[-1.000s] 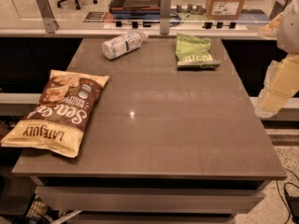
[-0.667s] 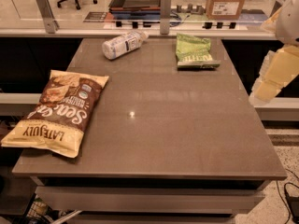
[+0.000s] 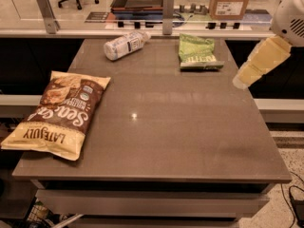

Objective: Move green jalapeno chip bag near brown chip bag

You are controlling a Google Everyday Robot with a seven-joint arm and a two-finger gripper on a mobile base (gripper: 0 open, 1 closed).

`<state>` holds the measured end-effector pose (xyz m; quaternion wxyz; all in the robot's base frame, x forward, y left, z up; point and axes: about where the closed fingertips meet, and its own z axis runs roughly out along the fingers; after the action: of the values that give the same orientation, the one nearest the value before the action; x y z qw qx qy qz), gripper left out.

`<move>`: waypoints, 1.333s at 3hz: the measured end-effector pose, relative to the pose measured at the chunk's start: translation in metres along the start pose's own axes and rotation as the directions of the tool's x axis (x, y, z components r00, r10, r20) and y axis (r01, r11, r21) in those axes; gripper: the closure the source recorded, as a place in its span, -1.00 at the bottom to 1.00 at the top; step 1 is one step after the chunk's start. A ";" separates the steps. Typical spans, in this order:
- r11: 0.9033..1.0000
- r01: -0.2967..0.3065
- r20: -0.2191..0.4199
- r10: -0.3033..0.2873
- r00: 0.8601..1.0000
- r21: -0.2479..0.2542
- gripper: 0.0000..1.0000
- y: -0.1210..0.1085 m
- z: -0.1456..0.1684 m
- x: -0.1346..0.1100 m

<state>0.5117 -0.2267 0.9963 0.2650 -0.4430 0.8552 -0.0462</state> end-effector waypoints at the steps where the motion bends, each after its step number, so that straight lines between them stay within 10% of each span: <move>1: 0.990 -0.140 0.094 0.138 0.986 0.010 -1.00 -0.008 0.027 -0.004; 3: 0.946 -0.325 0.333 0.305 0.892 0.002 -1.00 -0.059 0.110 -0.036; 4: 0.942 -0.335 0.339 0.313 0.887 0.005 -1.00 -0.060 0.112 -0.041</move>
Offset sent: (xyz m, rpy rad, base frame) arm 0.0983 0.0019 -0.0464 0.4492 -0.2578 -0.2523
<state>0.6303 -0.2134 0.9367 0.4237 -0.2868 0.8579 0.0471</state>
